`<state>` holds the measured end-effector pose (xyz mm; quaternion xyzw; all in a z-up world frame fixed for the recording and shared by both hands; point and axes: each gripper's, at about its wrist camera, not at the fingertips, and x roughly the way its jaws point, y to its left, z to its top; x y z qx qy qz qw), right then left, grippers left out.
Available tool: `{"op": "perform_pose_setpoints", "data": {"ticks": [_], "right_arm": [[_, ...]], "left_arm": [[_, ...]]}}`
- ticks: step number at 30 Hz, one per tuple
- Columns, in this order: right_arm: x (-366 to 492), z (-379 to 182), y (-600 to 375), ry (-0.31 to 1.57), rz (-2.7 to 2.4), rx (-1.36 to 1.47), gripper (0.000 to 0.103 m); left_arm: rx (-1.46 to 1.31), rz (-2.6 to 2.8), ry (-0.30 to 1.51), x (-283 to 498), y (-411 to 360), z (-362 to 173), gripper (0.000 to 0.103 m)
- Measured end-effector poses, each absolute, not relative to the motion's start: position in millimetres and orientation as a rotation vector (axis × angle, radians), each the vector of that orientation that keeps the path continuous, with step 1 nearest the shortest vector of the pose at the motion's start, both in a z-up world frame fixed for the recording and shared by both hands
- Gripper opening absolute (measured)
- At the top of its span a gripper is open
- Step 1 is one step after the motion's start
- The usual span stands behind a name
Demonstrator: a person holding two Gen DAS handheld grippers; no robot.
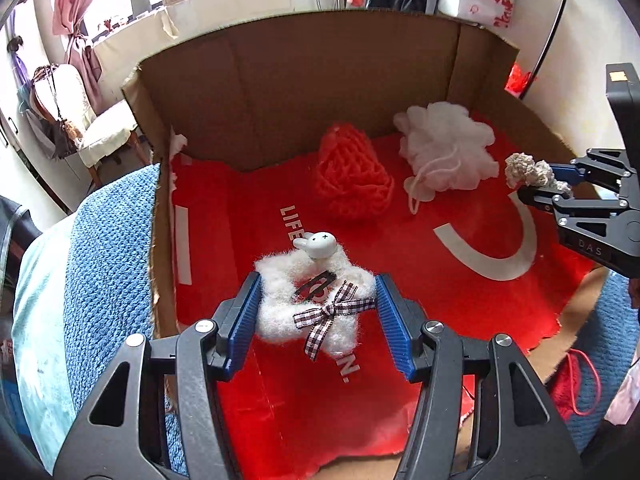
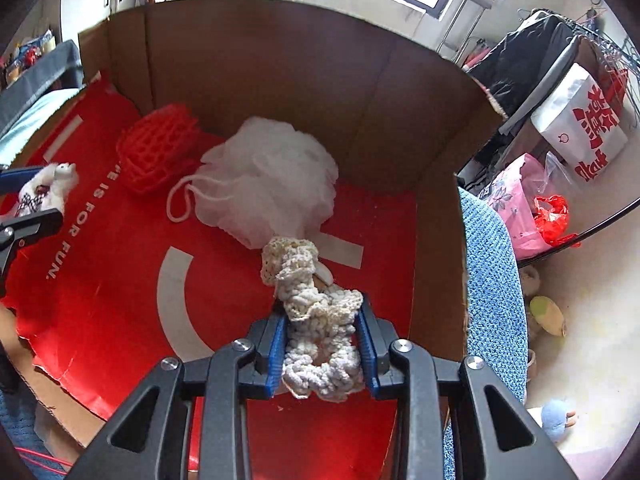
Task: Organize soft objects
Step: 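Carry the sheep and scrunchie into the box with both tools, then open both tools to drop the sheep and scrunchie in the box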
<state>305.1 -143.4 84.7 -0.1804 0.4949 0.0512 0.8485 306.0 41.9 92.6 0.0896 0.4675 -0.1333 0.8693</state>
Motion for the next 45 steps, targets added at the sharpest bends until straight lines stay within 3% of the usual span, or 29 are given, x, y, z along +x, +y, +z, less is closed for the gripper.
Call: {"op": "perform_pose_setpoints", "data": {"ticks": [28, 45], "right_arm": [[329.8, 58.1, -148.0, 1.094, 0.057, -0.404, 0.035], [313.4, 57.1, -123.8, 1.064, 0.057, -0.483, 0.041]], "left_arm": [[0.267, -0.300, 1.097, 334.8, 6.5, 66.0, 0.056], [0.278, -0.301, 1.093, 332.3, 3.0, 54.0, 0.058]]}}
